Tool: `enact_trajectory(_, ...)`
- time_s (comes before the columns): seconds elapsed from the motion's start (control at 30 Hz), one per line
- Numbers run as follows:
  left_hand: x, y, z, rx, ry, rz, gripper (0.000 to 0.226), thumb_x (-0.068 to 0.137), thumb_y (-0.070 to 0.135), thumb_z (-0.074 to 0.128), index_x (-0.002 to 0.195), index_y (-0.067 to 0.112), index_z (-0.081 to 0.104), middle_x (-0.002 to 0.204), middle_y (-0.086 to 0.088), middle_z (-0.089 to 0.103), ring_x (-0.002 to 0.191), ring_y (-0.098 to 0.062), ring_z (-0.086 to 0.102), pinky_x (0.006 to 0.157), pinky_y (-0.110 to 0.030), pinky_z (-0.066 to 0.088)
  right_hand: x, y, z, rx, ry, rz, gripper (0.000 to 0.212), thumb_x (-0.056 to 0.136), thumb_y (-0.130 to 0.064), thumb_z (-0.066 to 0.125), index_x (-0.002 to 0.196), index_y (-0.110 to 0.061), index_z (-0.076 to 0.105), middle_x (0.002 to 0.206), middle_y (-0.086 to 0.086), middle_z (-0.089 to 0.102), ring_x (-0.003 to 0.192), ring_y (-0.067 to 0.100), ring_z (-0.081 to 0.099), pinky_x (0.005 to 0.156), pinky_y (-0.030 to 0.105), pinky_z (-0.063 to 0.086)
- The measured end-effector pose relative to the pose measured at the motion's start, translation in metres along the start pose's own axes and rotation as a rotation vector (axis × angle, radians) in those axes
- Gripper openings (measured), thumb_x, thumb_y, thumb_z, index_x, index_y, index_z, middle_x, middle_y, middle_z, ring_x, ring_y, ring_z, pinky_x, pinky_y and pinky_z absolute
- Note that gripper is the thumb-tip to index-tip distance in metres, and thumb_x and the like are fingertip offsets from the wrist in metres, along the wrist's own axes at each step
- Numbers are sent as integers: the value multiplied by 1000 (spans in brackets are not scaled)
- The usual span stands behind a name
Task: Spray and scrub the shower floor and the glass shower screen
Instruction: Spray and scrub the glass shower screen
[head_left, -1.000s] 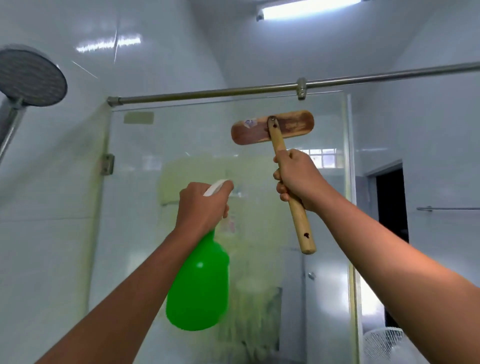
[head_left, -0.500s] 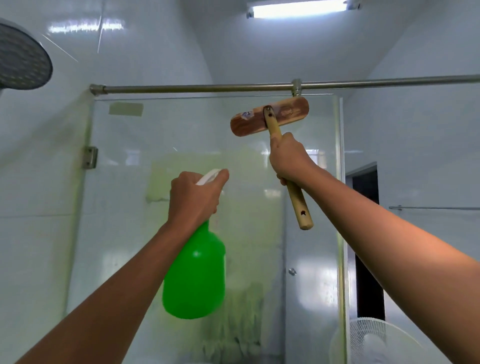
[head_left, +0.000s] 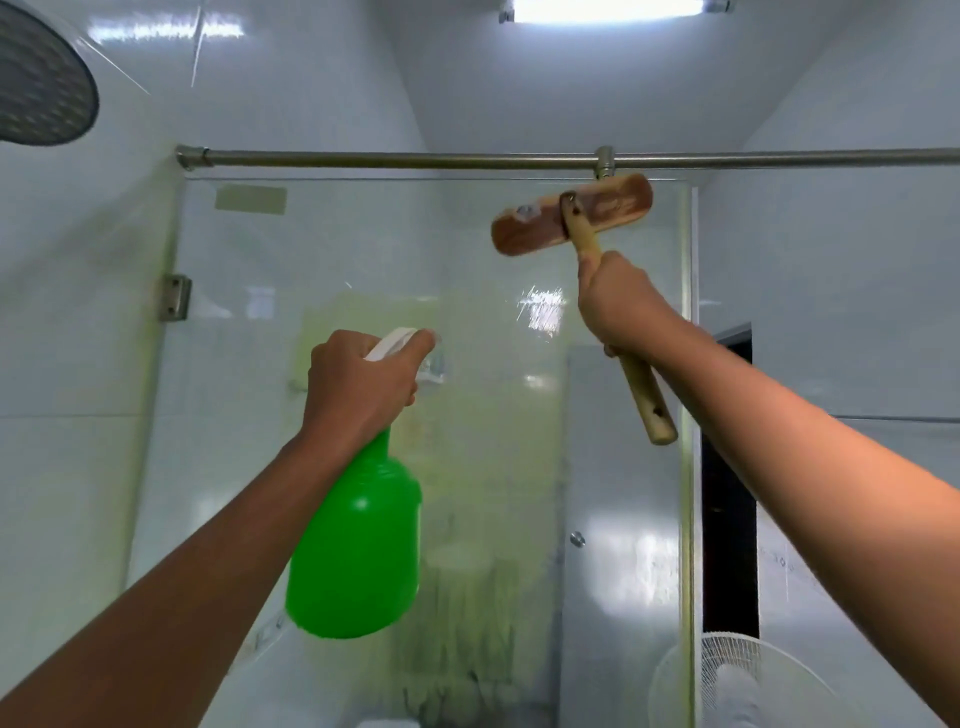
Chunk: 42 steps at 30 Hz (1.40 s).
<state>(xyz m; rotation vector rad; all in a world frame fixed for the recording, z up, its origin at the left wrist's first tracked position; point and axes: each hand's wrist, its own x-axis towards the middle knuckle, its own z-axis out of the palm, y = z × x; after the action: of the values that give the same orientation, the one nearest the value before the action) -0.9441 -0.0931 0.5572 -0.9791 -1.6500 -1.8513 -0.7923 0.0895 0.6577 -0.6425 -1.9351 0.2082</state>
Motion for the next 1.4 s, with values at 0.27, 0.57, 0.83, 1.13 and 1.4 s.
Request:
enact_trajectory(0.27,2,3,-6,5,4,6,49,85,54,74,61,12,77,60,-3,75,68,-26,78,86,-48,63,-111,46,55,-90,-174,-143,31,106,-43,25,100,-15,39,73,3,53,58,21,52,53,36,39)
enact_trajectory(0.57,2,8,6,-1,-38,-9,48,84,52,72,61,10,76,60,-4,75,69,-26,78,87,-46,63,-40,19,11,-69,-87,-41,46,104,-50,21,108,-11,45,87,8,53,63,26,58,41,30,44)
enact_trajectory(0.83,-4,5,-4,-15,-28,-41,45,84,50,75,64,10,78,61,-3,76,68,-23,78,87,-46,63,-81,8,53,-224,-262,-233,38,105,-46,24,103,-12,42,96,16,58,59,21,49,50,34,38)
enact_trajectory(1.13,-6,-12,-35,118,-7,-97,45,88,47,73,68,7,78,61,-5,76,65,-24,77,83,-45,64,-5,-67,26,-185,-188,-150,40,106,-43,28,115,-7,44,96,14,57,65,24,63,49,34,53)
enact_trajectory(1.4,9,-27,-78,183,135,-102,42,83,47,75,71,7,76,60,-5,75,60,-22,75,71,-36,62,2,-94,53,-124,-187,-210,38,105,-46,27,109,-12,44,87,9,55,63,21,60,47,32,48)
